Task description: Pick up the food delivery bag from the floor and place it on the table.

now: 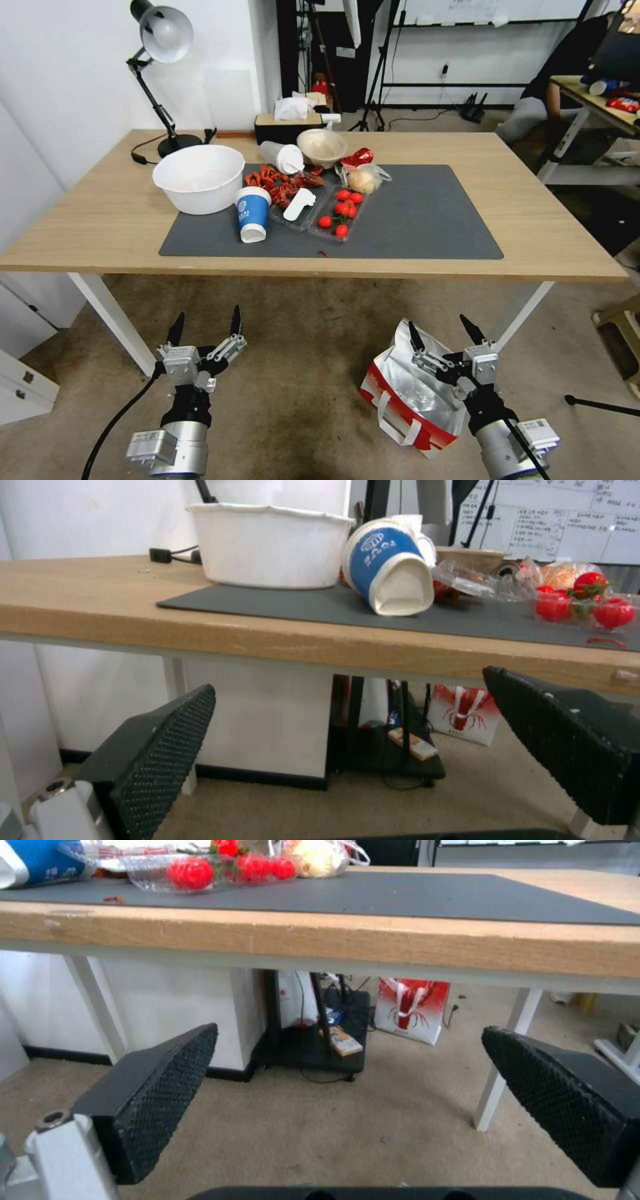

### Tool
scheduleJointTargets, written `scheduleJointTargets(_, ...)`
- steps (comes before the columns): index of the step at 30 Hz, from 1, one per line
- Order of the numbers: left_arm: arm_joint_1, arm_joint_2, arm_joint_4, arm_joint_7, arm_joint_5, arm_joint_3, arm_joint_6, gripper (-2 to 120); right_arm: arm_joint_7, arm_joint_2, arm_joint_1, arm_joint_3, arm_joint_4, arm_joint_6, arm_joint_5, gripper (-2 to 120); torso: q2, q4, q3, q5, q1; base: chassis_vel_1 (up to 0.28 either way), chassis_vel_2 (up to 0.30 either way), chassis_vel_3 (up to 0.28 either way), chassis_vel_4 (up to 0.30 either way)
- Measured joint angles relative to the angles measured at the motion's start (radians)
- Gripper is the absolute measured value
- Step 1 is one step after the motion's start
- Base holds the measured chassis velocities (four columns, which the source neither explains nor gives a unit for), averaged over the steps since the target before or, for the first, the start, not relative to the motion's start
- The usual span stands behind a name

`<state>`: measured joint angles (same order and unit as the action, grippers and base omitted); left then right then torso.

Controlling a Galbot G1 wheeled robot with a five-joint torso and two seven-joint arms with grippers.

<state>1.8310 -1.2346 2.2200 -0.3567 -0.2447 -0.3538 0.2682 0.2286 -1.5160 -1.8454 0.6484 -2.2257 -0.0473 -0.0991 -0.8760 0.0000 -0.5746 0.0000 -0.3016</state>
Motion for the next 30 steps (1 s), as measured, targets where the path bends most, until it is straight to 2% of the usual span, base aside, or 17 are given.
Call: scheduleJointTargets(30, -0.009, -0.002, -0.005, 0.0, -0.008, -0.001, -0.01, 100, 0.002, 0.009, 0.021, -0.001, 0.017, 0.016, -0.008, 100, 0.135, 0.0, 0.08, -0.0001, 0.055, 0.0, 0.0, 0.0, 0.0)
